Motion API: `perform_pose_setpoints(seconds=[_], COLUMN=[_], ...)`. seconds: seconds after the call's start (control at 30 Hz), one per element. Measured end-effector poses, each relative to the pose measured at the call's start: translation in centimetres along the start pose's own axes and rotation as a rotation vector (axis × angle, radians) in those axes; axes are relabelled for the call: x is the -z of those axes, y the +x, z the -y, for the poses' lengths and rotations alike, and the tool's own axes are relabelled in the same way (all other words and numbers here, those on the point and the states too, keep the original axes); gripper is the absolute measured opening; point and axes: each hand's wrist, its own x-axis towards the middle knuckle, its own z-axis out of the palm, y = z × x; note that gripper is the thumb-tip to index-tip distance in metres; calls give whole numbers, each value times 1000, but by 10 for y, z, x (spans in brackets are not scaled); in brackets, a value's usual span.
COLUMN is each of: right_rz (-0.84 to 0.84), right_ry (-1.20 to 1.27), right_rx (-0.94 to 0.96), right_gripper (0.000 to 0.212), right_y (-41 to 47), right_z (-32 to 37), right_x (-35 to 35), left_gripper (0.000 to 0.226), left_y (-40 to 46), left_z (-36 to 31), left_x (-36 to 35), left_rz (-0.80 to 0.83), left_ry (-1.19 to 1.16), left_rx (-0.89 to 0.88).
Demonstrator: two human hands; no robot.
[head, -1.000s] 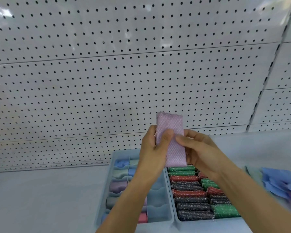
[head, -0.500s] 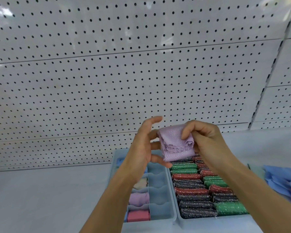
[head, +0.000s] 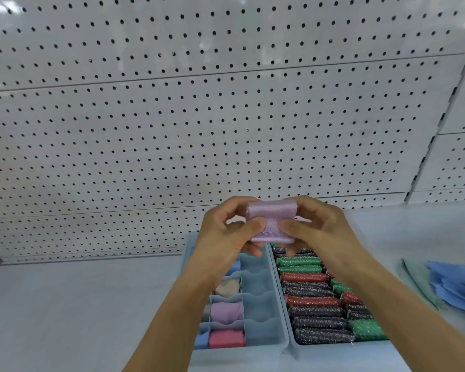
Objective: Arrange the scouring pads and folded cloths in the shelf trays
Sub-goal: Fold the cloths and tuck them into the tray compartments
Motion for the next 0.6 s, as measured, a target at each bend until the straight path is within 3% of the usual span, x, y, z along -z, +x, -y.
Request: perform_pose_setpoints(seconds=[0.17,0.27,0.4,0.53,0.6], right_rz=[65,85,102,64,56], right_ry=[342,361,273,-7,-97], right_rx=[-57,-69,-41,2,-31], right_gripper=[22,23,20,13,25], right_y=[2,3,8,10,16], right_z=[-2,-7,-15,-23,-26], right_x=[-8,-11,-12,-18,-20], left_gripper=[27,23,12,30,36], left_y=[-1,0,1,4,8], left_z=[7,10,18,26,30], left_x=[11,17,27,38,44], left_rz=[101,110,79,39,39], left_ry=[-254,-366,-146,28,65], left_rx=[26,111,108,110,107])
